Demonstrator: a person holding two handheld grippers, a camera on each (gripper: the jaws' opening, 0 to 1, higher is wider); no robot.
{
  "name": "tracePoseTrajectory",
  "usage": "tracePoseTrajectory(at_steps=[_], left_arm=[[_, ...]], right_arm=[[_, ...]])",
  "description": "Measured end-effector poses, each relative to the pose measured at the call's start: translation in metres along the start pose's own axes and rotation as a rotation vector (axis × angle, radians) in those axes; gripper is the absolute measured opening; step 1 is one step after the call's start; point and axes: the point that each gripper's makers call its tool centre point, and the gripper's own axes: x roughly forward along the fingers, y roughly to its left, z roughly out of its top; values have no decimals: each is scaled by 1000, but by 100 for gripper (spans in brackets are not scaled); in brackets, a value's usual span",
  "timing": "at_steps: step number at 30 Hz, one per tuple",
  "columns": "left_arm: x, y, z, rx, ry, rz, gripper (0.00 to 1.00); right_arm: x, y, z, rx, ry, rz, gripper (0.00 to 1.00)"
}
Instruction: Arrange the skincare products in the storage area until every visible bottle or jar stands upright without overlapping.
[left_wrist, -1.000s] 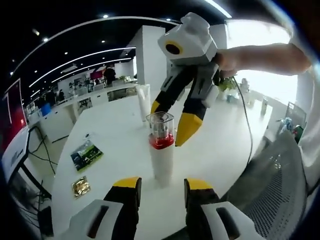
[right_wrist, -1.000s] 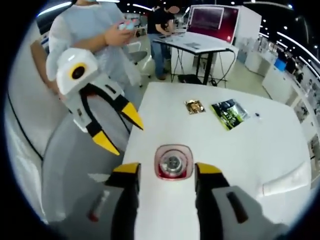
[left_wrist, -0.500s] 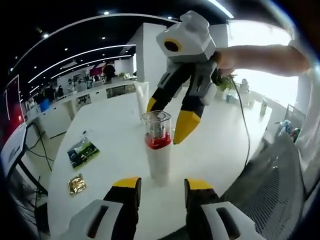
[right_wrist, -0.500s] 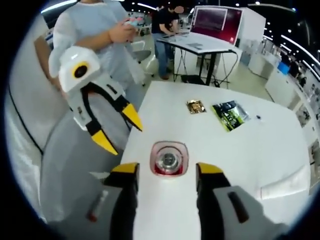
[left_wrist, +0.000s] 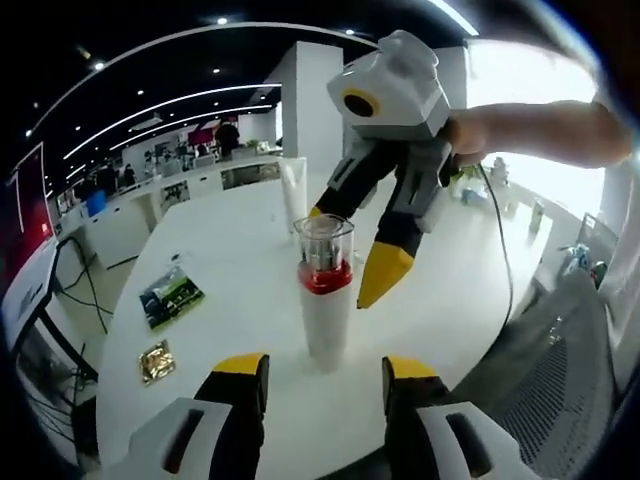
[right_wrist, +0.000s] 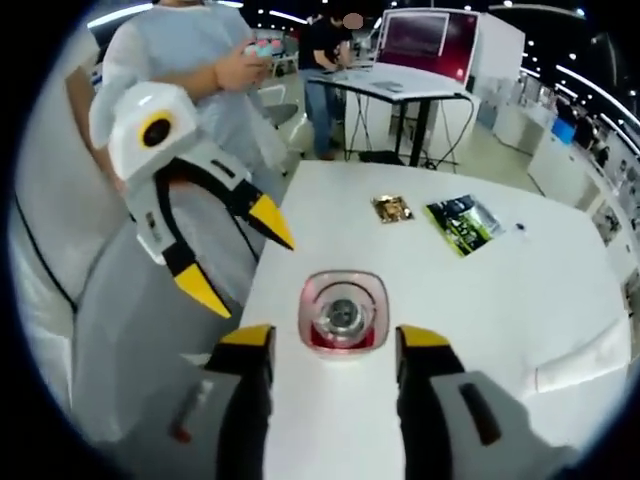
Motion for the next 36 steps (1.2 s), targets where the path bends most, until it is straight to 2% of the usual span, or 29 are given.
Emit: tracePoseTrajectory(at_steps=[8, 13, 16, 18, 19, 24, 28, 31, 32, 33, 36], left_arm=[[2, -1, -3, 36, 6, 10, 53], [3, -1, -5, 49, 9, 19, 53], [5, 3, -6, 37, 14, 28, 52], [5, 8, -8, 25, 25, 43, 52], [4, 11, -6, 9, 13, 54, 52], [4, 16, -4, -15, -2, 73, 52], [3, 15, -3, -19, -1, 72, 52], [4, 15, -4, -13, 3, 77, 51], [3, 15, -4, -9, 6, 79, 51], [4, 14, -5, -7, 8, 79, 51], [4, 14, -5, -4, 13, 78, 51]], right_arm=[[5, -4, -8, 68, -70, -75, 52], [7, 0, -13, 182, -141, -89, 56], [6, 0, -16, 249, -181, -116, 56], [6, -2, -17, 261, -199, -135, 56], [6, -2, -19, 294, -214, -157, 56], [8, 1, -24, 337, -236, -190, 55], [12, 5, -16, 358, -265, -199, 55], [12, 2, -6, 379, -309, -221, 54], [12, 1, 2, 380, -350, -233, 53], [12, 1, 5, 374, -361, -236, 52], [16, -3, 8, 342, -347, -260, 49]])
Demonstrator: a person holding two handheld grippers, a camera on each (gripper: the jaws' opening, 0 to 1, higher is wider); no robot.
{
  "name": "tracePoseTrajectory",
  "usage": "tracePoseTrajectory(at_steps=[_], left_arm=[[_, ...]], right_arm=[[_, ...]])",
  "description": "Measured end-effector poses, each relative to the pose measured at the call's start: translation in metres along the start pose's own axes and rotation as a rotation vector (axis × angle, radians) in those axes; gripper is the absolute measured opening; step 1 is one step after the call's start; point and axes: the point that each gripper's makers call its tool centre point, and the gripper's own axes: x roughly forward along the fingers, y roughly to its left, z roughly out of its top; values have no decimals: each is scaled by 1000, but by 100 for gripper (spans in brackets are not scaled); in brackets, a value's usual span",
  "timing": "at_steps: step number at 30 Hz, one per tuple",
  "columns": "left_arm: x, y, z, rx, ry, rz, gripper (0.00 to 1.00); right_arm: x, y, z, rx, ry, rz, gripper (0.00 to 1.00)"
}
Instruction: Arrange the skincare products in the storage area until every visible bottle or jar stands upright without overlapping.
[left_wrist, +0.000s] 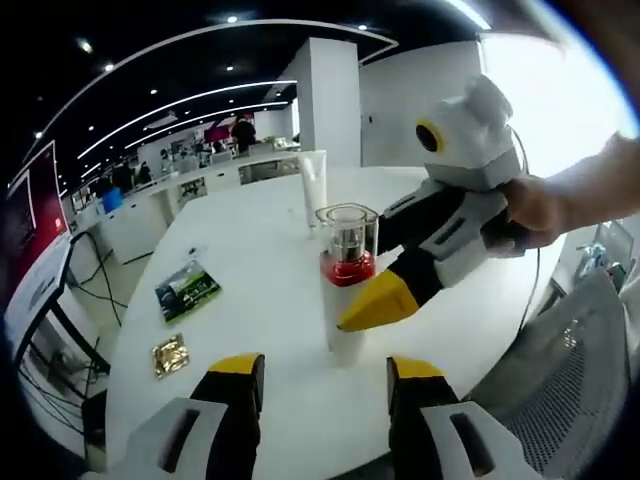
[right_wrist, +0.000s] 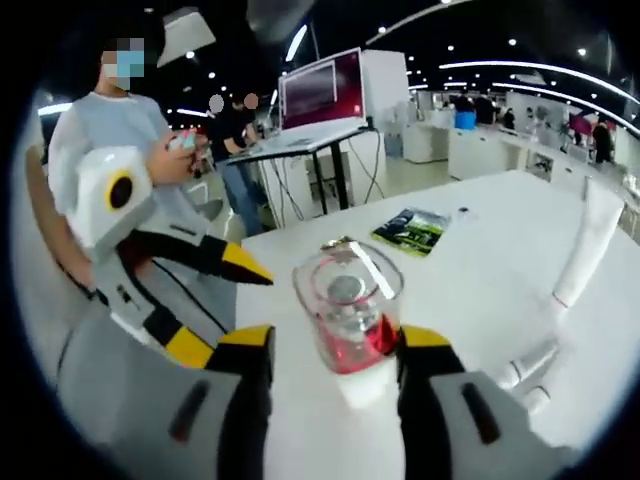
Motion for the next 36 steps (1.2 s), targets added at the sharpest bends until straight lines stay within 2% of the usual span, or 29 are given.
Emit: tracePoseTrajectory(at_steps=[5, 8, 14, 20, 26, 29, 36], left_arm=[[1, -1, -2, 6, 15, 0, 51], [1, -2, -3, 9, 18, -3, 51], [2, -2, -6, 15, 32, -3, 50], [3, -3, -9, 29, 50, -5, 50], [4, -2, -11, 29, 57, 0, 49], [4, 1, -10, 22, 55, 10, 49], [6, 4, -14, 36, 67, 25, 46]], right_arm=[[4, -12, -2, 11, 7, -42, 35], [5, -14, -4, 31, 7, -32, 35], [4, -13, -4, -1, -6, -18, 33], [3, -11, -3, -36, 13, 9, 31], [2, -11, -4, -24, 10, 21, 30], [-2, -7, -5, -48, 16, 29, 30], [-12, -12, 8, -34, -23, 25, 29]])
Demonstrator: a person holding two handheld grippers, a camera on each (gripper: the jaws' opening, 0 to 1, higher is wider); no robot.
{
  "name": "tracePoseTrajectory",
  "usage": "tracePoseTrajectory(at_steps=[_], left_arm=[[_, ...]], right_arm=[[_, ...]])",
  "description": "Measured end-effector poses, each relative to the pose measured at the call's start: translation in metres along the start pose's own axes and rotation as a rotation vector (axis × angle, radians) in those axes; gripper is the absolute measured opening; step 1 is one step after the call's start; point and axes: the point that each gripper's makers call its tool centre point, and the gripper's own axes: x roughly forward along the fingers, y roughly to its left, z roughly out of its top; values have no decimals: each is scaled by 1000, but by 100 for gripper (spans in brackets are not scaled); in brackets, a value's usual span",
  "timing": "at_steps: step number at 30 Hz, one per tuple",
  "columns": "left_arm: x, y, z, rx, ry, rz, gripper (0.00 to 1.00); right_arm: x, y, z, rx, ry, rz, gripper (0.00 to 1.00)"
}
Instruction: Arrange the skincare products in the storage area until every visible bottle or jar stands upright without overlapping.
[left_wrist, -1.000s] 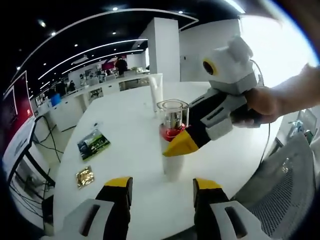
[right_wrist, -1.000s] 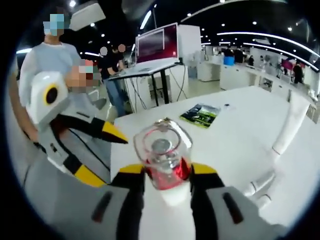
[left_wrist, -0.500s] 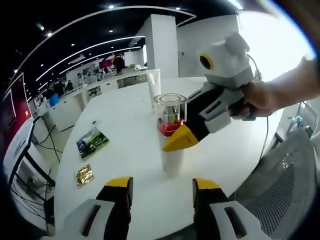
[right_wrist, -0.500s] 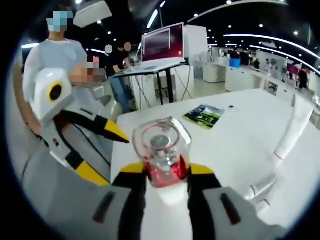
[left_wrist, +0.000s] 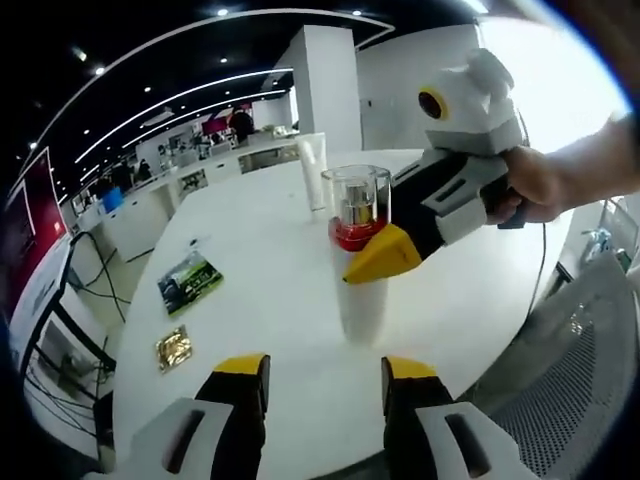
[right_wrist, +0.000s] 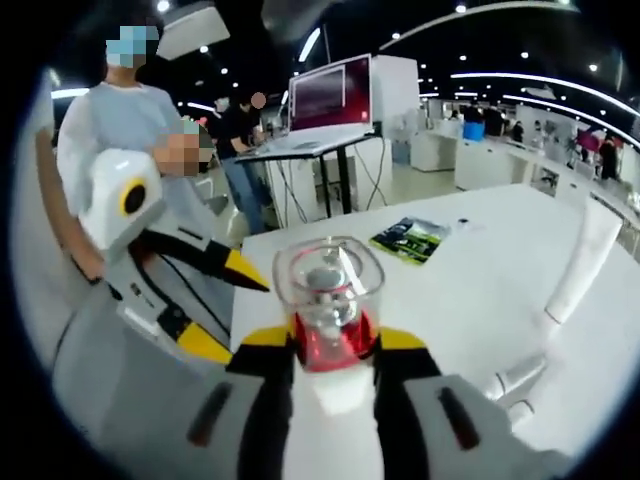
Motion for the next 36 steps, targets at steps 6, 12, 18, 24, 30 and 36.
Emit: tracePoseTrajectory(at_steps=[6, 12, 18, 24, 30, 36], left_arm=[[1, 0, -2, 13, 7, 6, 45], [1, 1, -3, 27, 9, 14, 45], [2, 3, -3, 39, 9, 30, 44], [3, 3, -3, 40, 12, 36, 43], [4, 4, -5, 50, 20, 43, 42], [6, 7, -8, 62, 39, 63, 42]], right_arm=[[-17, -14, 27, -9, -58, -34, 29], [-39, -41, 43, -17, -93, -82, 29], [-73, -75, 48, -6, -116, -157, 29], [-98, -110, 41, 0, -102, -224, 29], [-111, -141, 39, 5, -91, -275, 29], [-119, -175, 42, 13, -86, -318, 29]])
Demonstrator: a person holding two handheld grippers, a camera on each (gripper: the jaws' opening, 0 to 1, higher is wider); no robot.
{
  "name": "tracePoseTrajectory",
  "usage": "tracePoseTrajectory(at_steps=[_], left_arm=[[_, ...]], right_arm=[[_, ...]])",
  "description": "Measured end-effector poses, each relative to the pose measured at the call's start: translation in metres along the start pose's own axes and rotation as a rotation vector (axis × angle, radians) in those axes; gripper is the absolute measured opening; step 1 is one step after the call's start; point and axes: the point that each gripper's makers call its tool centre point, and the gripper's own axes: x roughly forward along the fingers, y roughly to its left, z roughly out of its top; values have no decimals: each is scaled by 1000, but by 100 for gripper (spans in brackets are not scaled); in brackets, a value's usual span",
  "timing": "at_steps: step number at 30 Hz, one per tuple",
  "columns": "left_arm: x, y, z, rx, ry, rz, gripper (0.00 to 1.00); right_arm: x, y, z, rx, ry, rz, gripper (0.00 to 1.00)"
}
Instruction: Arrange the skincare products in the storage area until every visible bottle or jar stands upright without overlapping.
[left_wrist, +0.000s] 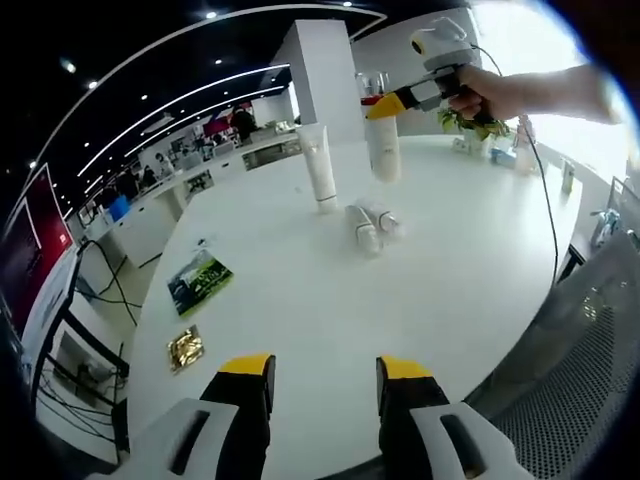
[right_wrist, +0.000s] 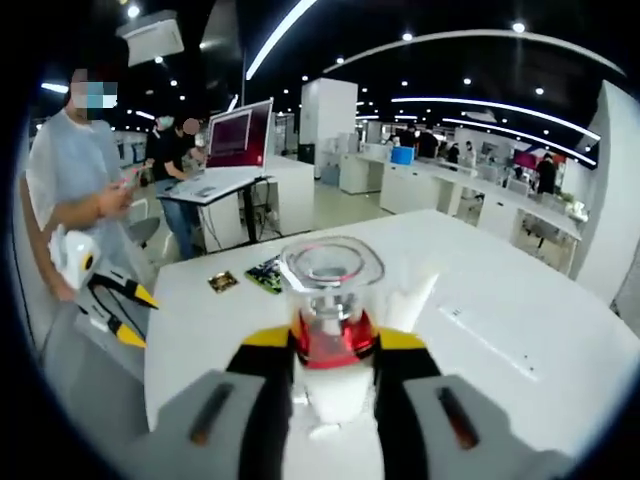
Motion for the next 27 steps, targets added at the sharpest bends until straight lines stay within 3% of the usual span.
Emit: tracePoseTrajectory(at_steps=[13, 27], left_arm=[[1, 3, -2, 0, 10, 15, 42], [2, 0, -5, 0, 28, 5, 42]], right_arm=[[7, -51, -12, -9, 51, -43, 29], [31, -77, -38, 7, 91, -42, 29]])
